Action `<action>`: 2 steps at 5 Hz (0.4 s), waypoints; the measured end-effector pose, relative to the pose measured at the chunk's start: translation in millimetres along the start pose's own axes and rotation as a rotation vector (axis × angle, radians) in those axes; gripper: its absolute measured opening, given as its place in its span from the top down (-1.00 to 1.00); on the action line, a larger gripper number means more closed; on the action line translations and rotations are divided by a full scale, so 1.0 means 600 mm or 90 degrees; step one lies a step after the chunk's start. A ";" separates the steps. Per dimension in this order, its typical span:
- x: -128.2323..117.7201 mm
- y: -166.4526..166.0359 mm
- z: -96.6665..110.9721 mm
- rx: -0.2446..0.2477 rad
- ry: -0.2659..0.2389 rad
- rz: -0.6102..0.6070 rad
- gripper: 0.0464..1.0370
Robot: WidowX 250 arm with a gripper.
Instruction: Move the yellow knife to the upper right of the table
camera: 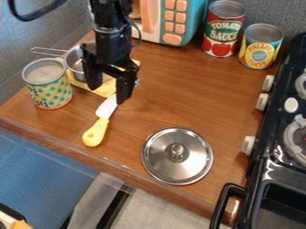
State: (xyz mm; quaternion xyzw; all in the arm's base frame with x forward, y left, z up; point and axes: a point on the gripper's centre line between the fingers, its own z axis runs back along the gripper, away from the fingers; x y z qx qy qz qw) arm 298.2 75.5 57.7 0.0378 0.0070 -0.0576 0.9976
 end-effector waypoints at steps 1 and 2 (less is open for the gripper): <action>-0.028 -0.009 -0.013 0.004 0.002 -0.012 -0.93; -0.047 -0.029 -0.018 -0.009 0.000 0.002 -0.93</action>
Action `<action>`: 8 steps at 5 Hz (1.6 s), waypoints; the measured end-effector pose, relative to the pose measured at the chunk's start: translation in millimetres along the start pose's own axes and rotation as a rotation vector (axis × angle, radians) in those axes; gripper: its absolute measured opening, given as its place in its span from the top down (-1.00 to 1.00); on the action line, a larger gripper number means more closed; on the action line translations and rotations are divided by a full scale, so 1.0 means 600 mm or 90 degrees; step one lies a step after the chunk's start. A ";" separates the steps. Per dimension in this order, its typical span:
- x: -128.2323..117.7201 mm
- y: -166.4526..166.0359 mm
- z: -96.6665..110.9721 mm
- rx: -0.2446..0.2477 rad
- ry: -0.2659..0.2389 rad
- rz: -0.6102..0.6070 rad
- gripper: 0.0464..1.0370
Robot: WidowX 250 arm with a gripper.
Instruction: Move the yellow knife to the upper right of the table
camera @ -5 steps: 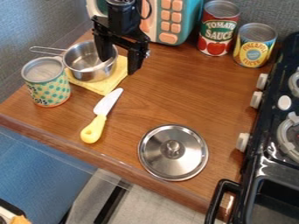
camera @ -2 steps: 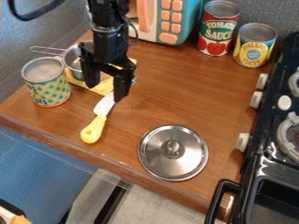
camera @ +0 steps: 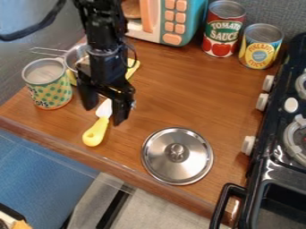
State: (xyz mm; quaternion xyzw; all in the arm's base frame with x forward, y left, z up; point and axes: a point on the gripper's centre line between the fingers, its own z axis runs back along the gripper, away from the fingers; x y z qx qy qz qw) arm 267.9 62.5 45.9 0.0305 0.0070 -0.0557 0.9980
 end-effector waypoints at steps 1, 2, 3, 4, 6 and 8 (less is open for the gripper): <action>-0.012 -0.010 -0.008 -0.014 0.004 0.040 -0.93; -0.016 -0.011 -0.011 -0.015 0.009 0.076 -0.93; -0.024 -0.011 -0.018 -0.009 0.026 0.136 -0.82; -0.034 -0.015 -0.036 -0.007 0.066 0.161 -0.45; -0.035 -0.015 -0.038 -0.019 0.088 0.219 0.15; -0.030 -0.028 0.014 -0.042 0.034 0.181 0.15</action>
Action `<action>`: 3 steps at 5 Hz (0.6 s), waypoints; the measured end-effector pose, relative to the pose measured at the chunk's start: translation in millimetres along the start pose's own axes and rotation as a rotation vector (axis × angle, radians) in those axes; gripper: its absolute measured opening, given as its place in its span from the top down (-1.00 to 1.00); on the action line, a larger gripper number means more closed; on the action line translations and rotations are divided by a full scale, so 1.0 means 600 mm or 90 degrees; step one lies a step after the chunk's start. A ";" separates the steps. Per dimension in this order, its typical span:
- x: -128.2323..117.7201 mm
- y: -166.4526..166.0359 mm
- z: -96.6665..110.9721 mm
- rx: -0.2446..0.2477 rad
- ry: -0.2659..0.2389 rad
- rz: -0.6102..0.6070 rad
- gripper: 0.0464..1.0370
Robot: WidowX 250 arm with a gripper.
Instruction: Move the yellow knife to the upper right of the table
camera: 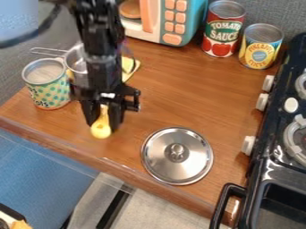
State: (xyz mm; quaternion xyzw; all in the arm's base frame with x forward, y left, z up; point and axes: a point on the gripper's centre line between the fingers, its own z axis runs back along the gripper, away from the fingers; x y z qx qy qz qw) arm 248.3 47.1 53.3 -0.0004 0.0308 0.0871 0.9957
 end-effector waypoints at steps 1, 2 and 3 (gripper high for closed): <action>0.015 -0.038 0.022 -0.021 -0.019 -0.050 0.15; 0.060 -0.095 0.046 -0.037 -0.062 -0.071 0.15; 0.100 -0.144 0.033 -0.038 -0.053 -0.067 0.15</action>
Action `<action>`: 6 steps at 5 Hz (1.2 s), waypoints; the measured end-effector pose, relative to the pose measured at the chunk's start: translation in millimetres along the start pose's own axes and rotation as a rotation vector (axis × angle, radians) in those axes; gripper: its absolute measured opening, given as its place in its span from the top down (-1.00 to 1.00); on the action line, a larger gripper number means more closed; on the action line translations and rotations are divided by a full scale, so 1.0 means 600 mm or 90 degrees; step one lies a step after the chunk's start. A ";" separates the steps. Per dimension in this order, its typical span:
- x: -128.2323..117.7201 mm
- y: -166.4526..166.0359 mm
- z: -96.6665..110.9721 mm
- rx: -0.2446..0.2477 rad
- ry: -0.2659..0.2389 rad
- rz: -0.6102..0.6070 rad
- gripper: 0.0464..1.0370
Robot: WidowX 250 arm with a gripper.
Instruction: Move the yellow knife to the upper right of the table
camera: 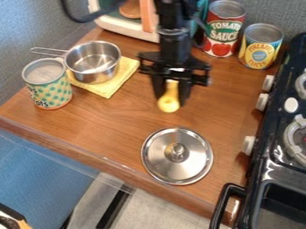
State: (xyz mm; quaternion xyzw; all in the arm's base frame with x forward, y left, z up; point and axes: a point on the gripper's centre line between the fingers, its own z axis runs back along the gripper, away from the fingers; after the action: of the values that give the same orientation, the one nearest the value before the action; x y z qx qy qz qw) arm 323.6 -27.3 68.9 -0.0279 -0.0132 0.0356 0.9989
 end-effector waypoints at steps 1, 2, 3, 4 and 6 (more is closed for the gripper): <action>0.036 -0.036 -0.027 0.002 0.005 -0.004 0.15; 0.059 -0.048 -0.044 0.019 0.013 -0.013 0.15; 0.071 -0.045 -0.059 0.031 0.021 -0.022 0.15; 0.082 -0.043 -0.058 0.045 0.024 -0.030 0.02; 0.088 -0.043 -0.028 0.046 0.000 -0.059 -0.95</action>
State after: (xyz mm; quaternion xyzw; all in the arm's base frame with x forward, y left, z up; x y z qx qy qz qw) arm 378.5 -49.9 55.0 0.0088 -0.0128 -0.0102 0.9998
